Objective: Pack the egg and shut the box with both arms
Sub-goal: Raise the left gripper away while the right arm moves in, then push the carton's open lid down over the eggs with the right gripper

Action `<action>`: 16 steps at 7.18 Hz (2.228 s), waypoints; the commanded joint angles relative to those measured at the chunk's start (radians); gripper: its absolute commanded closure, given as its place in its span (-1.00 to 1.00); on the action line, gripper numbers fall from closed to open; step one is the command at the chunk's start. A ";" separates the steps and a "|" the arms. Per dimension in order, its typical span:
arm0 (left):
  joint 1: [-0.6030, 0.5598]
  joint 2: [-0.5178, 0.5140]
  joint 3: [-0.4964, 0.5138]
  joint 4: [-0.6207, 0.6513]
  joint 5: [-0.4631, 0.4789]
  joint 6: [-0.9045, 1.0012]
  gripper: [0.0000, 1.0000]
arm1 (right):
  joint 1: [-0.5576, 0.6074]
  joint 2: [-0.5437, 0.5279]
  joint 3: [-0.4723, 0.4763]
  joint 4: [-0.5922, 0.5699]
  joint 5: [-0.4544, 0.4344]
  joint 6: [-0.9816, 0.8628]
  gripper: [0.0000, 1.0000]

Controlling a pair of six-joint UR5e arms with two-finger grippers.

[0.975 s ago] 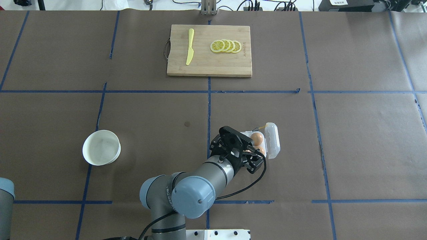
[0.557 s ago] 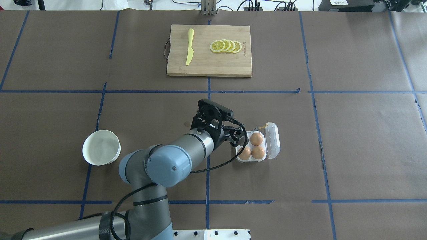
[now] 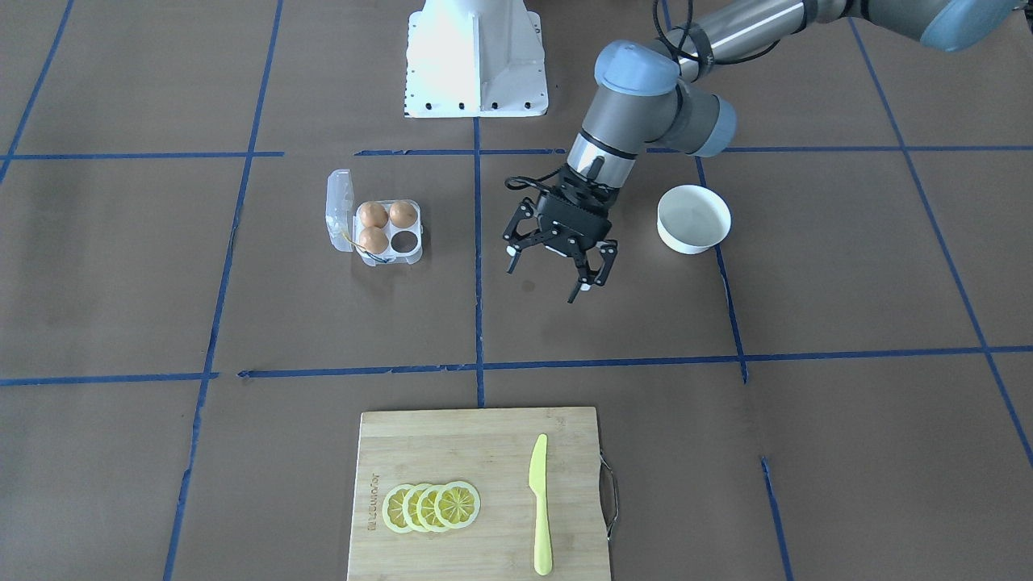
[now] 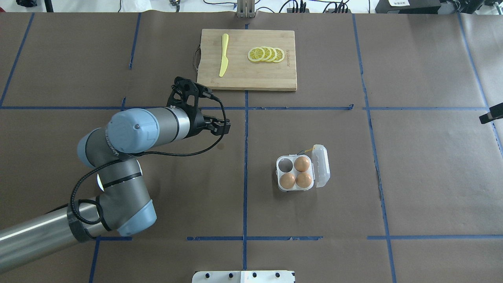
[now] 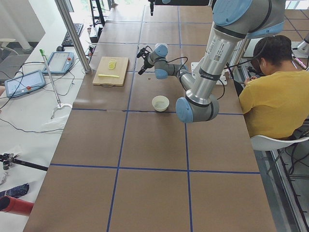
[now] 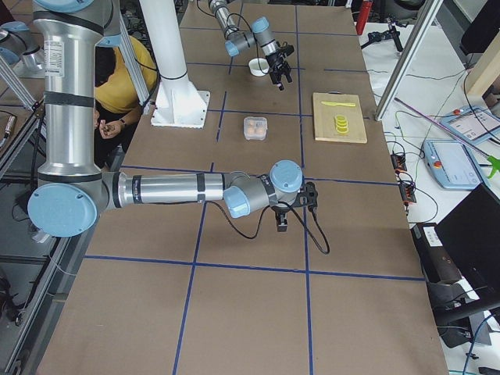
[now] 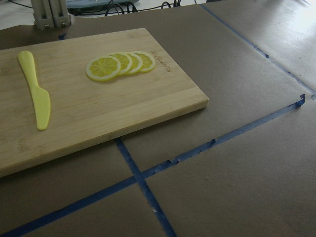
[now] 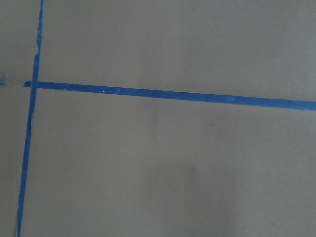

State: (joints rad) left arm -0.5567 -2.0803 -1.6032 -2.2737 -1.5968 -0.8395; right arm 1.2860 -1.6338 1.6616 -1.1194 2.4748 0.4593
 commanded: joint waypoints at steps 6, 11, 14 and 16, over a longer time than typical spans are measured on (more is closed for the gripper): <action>-0.445 0.272 -0.082 0.191 -0.496 0.335 -1.00 | -0.499 0.022 0.203 0.290 -0.349 0.737 -1.00; -0.531 0.336 -0.124 0.303 -0.492 0.553 -1.00 | -0.727 0.212 0.242 0.145 -0.487 0.893 -1.00; -0.560 0.358 -0.129 0.302 -0.499 0.575 -1.00 | -0.746 0.411 0.292 -0.156 -0.478 0.957 -1.00; -0.633 0.420 -0.155 0.303 -0.502 0.648 -1.00 | -0.651 0.391 0.345 -0.215 -0.401 0.949 -1.00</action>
State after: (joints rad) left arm -1.1469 -1.6969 -1.7416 -1.9714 -2.0961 -0.2254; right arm 0.5778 -1.2385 1.9770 -1.2887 2.0236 1.4123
